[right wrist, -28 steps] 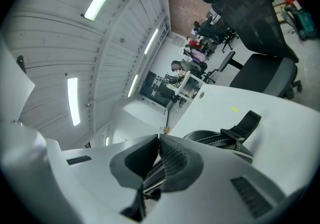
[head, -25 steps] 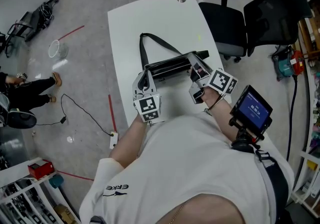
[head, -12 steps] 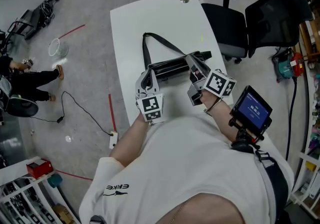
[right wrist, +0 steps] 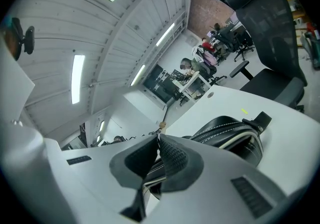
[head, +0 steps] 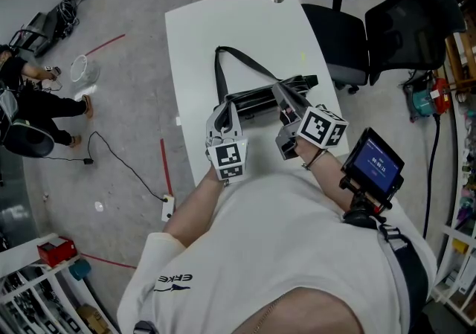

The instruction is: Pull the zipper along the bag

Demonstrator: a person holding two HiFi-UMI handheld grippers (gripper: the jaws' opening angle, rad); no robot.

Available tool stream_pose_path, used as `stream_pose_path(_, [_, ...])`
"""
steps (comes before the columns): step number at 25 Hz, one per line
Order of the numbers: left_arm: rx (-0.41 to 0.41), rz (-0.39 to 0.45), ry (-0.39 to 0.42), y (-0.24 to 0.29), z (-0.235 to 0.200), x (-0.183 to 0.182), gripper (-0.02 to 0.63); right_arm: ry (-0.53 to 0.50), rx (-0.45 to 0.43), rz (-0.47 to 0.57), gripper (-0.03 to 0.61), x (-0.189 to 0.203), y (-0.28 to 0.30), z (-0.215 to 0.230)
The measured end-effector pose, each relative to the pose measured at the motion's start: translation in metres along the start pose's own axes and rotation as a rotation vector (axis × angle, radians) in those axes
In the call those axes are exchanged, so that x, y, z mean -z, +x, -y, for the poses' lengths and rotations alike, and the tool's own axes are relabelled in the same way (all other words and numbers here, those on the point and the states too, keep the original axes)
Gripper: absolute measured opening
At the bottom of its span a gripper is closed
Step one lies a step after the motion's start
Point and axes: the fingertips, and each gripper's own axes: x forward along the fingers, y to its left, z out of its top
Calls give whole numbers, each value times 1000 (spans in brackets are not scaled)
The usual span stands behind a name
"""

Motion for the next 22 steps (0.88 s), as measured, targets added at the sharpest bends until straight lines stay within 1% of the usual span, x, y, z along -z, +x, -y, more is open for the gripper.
stream_pose_path(7, [31,8,-3,1,-2,2,3,-44,-1,-31,14,18,12,-13])
stream_pose_path(11, [42,11,-1,2,2,1,3,-76,-1,-46,14,22,16,-17])
stream_pose_path(22, [57,16,-3,5,3,-2,3,-89,-4,-56,14,25,22,-25])
